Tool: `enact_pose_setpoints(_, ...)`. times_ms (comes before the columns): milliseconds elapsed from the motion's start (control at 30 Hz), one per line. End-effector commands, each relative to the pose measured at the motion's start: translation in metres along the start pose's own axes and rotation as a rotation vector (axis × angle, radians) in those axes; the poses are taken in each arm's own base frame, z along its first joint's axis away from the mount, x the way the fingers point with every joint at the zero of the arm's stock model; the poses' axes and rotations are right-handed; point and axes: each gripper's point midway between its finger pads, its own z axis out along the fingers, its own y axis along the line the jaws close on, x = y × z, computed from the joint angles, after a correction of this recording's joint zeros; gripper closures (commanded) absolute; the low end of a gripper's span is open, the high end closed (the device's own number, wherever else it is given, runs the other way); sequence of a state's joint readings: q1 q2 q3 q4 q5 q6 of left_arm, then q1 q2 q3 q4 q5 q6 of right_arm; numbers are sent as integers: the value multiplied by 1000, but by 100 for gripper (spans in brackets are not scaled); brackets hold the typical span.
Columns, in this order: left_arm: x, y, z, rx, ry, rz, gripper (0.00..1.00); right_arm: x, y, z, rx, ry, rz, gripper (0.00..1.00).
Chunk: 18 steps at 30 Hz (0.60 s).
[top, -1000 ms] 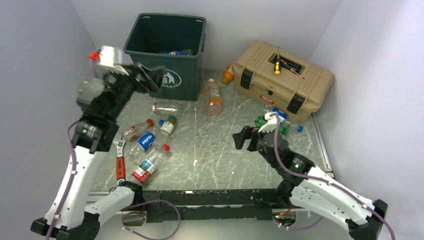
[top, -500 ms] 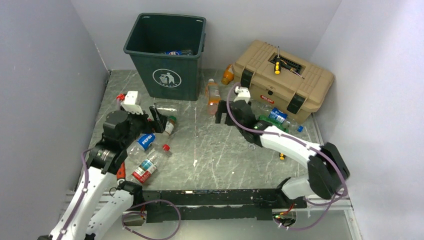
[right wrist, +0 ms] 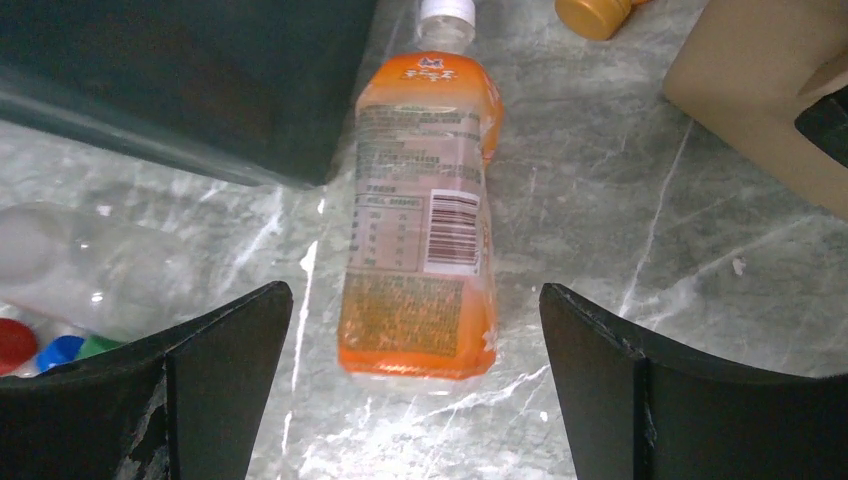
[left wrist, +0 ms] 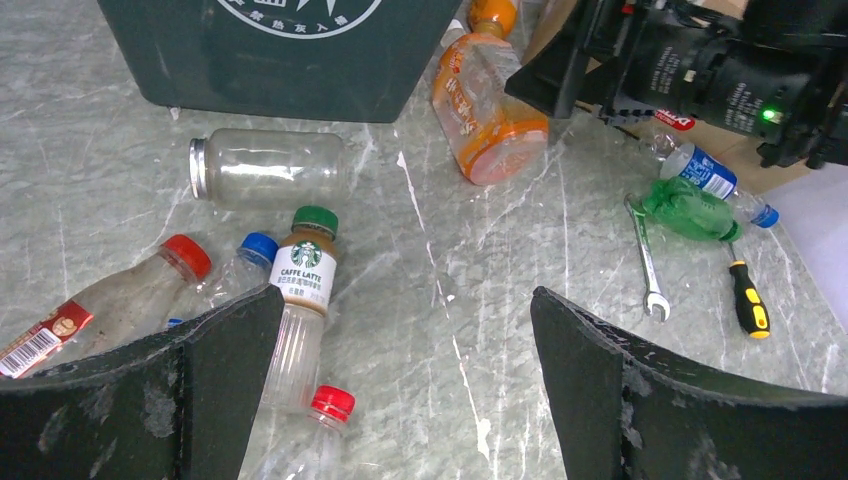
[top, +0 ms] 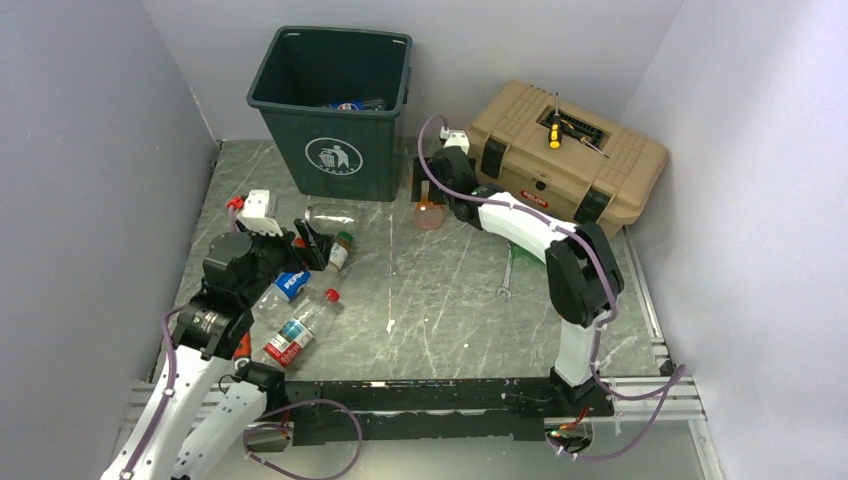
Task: Put the plastic bottles in the bin
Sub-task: Pick up the plastic bottle at the center of the board.
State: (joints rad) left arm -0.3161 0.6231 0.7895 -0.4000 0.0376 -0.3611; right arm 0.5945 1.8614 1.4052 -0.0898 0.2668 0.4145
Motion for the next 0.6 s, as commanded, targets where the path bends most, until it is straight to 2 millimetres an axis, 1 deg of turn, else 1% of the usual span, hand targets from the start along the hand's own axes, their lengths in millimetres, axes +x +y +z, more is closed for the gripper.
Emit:
enact_pose_setpoints(0,-13,-8,-1,35,-49,-4,1,-9,4,9,-6,33,-44,0)
enact_pose_setpoints(67,-12,-8,0,33,-44,-5,0,-3,3,19,10,60,-56,0)
enact_pose_setpoints(167,-11,-8,0,35,-40,-4,0,12,2,31,19,102,-73,1)
enact_pose_setpoints(333,-10,-8,1,37,-35,-4,0,33,1,45,12,154,-82,6)
enact_pose_setpoints(400,-10,-9,1,40,-33,-4,0,37,0,48,12,167,-84,10)
enact_pose_setpoints(567,-9,-10,1,46,-31,-3,1,45,1,48,-6,181,-80,27)
